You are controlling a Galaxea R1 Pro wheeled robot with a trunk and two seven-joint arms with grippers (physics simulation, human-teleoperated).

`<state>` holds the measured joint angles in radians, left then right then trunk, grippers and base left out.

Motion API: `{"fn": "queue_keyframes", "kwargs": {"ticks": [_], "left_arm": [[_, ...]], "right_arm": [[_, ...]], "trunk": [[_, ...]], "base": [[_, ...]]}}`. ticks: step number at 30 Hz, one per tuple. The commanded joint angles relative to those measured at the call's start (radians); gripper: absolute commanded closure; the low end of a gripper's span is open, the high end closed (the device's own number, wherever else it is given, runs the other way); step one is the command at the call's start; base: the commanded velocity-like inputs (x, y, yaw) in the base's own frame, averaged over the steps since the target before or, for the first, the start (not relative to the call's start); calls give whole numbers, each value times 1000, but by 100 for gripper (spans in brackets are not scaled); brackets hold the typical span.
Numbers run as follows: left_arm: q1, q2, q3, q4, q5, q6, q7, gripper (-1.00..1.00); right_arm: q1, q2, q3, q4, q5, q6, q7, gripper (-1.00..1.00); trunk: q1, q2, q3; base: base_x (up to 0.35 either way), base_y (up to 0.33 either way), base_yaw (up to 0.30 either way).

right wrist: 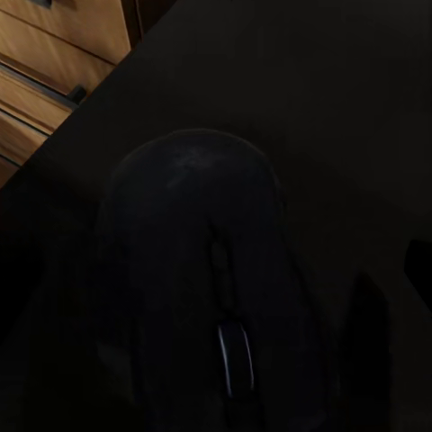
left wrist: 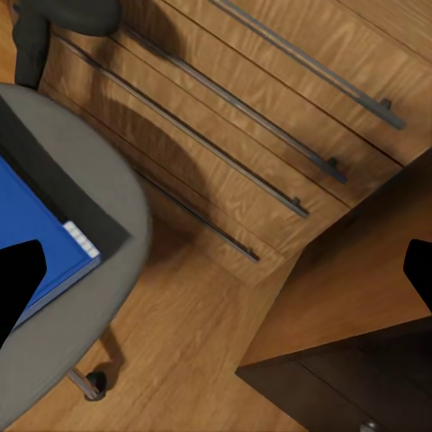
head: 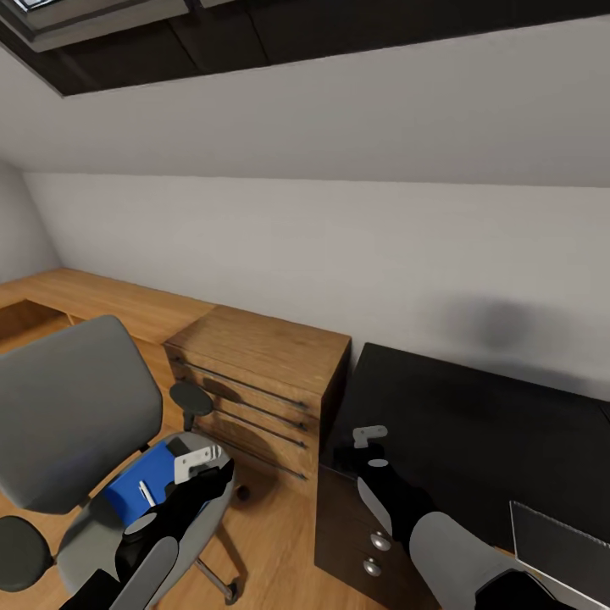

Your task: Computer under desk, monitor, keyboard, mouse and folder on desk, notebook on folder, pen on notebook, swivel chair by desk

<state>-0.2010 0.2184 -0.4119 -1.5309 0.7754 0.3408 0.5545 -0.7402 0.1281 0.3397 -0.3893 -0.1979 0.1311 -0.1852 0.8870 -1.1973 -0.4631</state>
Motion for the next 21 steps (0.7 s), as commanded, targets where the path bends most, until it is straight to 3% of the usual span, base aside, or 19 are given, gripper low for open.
{"fn": "queue_keyframes", "kwargs": {"ticks": [1, 14, 21], "left_arm": [[-1, 1, -2, -2, 7, 1, 8, -100], [-1, 2, -2, -2, 7, 1, 8, -100], [-1, 1, -2, -2, 8, 1, 8, -100]], "right_arm": [[-1, -1, 9, -2, -9, 5, -8, -100], [-1, -1, 9, -2, -9, 19, -7, -100], [-1, -1, 9, -2, -9, 24, -8, -100]], "trunk": [[0, -1, -1], [0, -1, -1], [15, -29, -14]], "base": [[0, 0, 0], [0, 0, 0], [0, 0, 0]]}}
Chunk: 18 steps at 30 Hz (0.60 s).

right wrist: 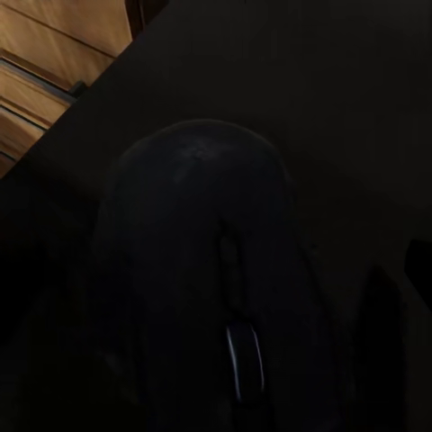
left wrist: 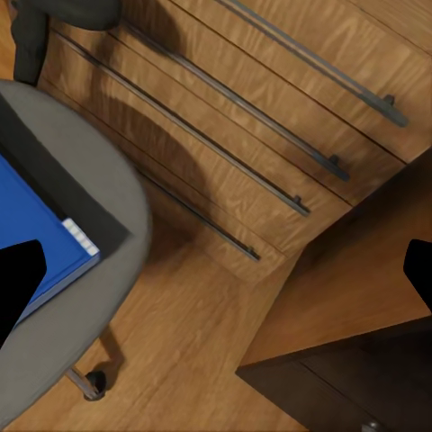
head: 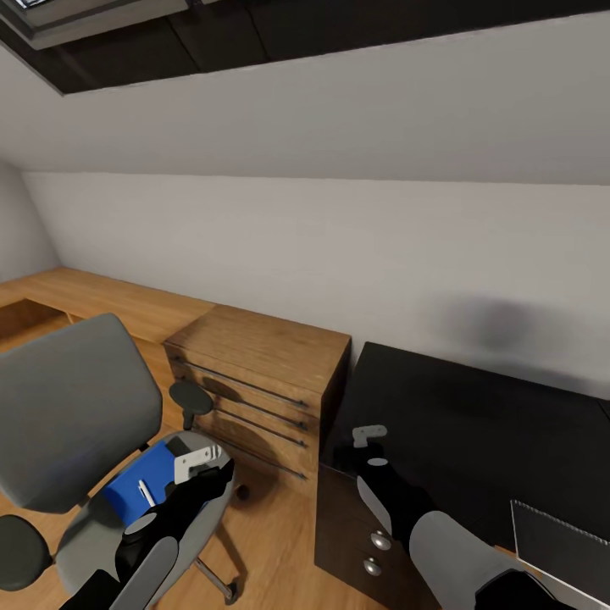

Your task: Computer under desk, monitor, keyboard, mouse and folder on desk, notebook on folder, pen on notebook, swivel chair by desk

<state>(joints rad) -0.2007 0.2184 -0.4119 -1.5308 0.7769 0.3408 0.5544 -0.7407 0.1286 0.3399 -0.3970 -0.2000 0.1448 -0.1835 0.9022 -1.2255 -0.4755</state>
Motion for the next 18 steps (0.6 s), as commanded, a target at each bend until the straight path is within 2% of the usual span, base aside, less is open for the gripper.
{"fn": "queue_keyframes", "kwargs": {"ticks": [1, 2, 18], "left_arm": [[-1, 1, -2, -2, 7, 1, 9, -100], [-1, 1, -2, -2, 7, 2, 9, -100], [-1, 2, -2, -2, 7, 3, 9, -100]], "right_arm": [[0, -1, 8, 6, -7, 10, -10, -100], [0, -1, 8, 6, -7, 10, -10, 100], [0, 0, 11, 4, -7, 9, -9, 100]], "trunk": [[0, -1, -1], [0, -1, -1], [0, -1, -1]], "base": [[0, 0, 0], [0, 0, 0], [0, 0, 0]]}}
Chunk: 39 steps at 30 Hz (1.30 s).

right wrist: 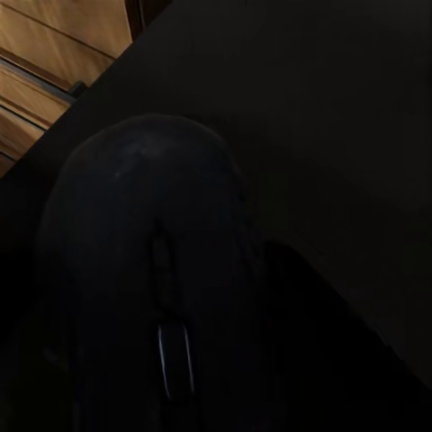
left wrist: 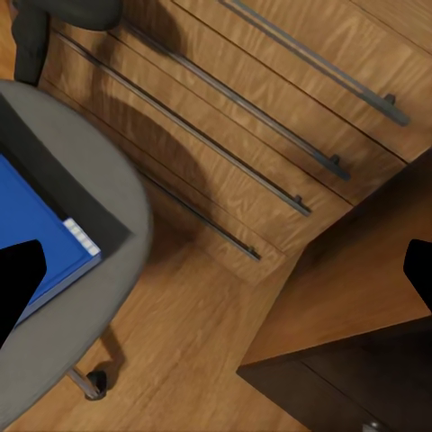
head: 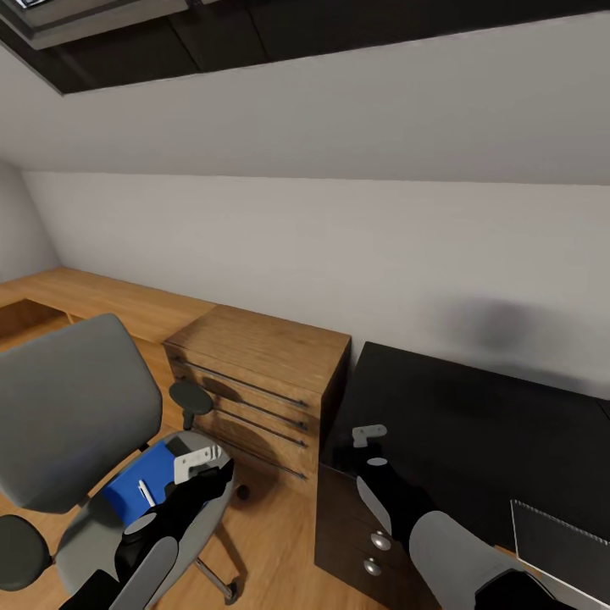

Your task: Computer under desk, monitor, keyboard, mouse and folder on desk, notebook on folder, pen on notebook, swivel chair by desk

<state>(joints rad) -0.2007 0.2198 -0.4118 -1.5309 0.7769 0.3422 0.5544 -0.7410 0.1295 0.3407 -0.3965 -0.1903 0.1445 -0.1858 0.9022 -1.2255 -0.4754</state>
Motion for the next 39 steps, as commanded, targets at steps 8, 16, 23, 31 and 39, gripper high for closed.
{"fn": "queue_keyframes", "kwargs": {"ticks": [8, 16, 23, 31, 39], "left_arm": [[-2, 3, -2, -2, 7, 1, 9, -100], [-1, 3, -2, -2, 8, 1, 9, -100], [-2, 4, 0, 1, 15, 1, 9, -100], [-2, 5, 4, 9, 32, 1, 9, -100], [-2, -1, 6, 70, 32, 48, 9, -100]], "right_arm": [[0, -1, 11, -1, -17, 9, -7, 100], [0, -2, 11, -5, -17, 7, -7, 100], [1, -3, 10, -49, -17, 8, -16, 100], [24, -11, 8, -225, -20, 40, -79, 100], [236, -14, 3, -704, -90, 247, -372, 100]], "trunk": [[0, -1, -1], [-19, 34, 14], [-46, 83, 36], [-77, 139, 61], [-107, 195, 86]], "base": [[0, 0, 0], [0, 0, 0], [0, 0, 0], [-229, 0, 0], [-335, 0, 0]]}}
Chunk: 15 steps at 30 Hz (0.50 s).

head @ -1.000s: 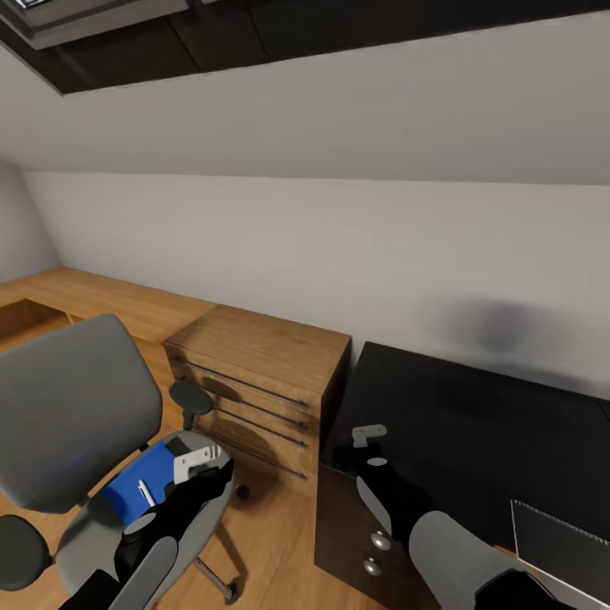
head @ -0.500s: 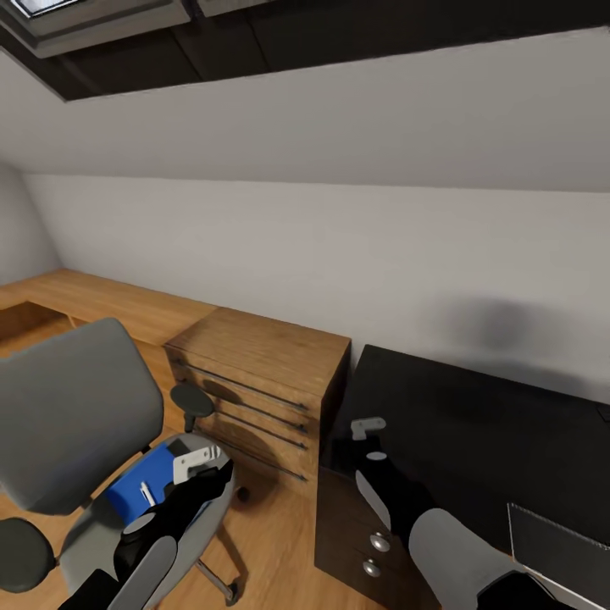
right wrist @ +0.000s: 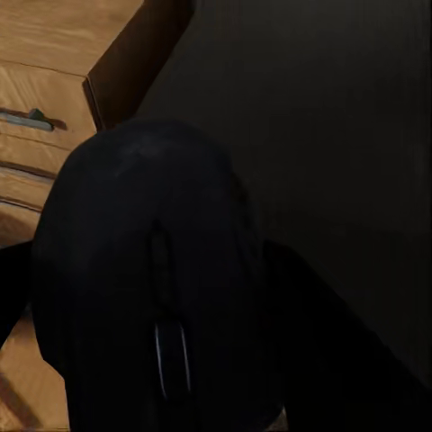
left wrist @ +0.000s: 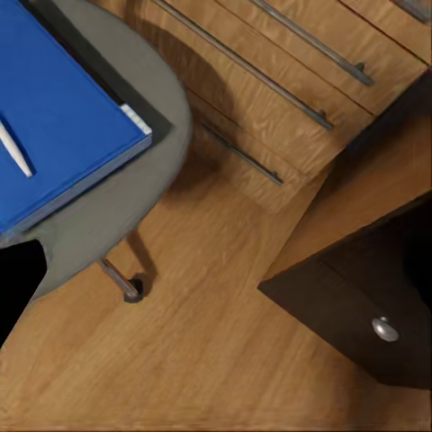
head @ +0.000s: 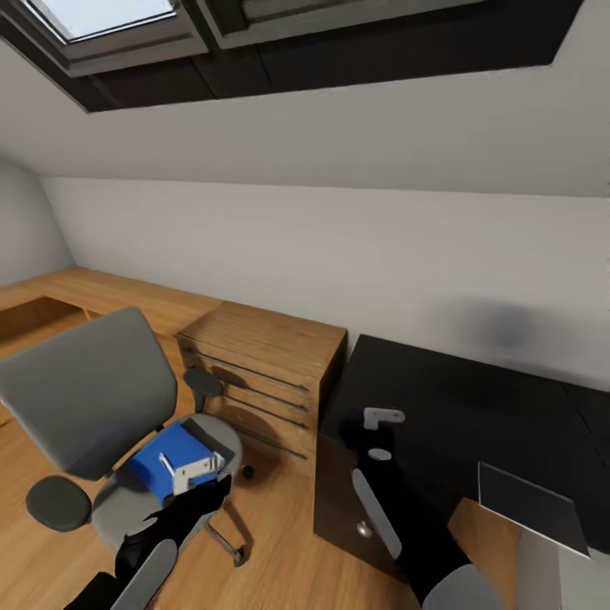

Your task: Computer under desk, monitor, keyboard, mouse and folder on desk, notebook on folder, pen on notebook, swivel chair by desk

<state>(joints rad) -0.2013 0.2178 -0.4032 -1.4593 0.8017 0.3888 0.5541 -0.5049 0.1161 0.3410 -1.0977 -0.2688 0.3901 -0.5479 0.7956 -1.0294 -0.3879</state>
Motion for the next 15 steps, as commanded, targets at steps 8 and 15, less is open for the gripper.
{"fn": "queue_keyframes", "kwargs": {"ticks": [8, 15], "left_arm": [[-1, -1, -100, 209, 1, 6, 5, -100], [0, -34, -295, 581, -3, -158, -11, -100]], "right_arm": [[134, -8, 6, -250, -31, 58, -38, 100], [141, -7, 7, -272, -34, 54, -34, 100]], "trunk": [[-31, 55, 24], [-58, 104, 46]], "base": [[-304, 0, 0], [-43, 0, 0]]}}
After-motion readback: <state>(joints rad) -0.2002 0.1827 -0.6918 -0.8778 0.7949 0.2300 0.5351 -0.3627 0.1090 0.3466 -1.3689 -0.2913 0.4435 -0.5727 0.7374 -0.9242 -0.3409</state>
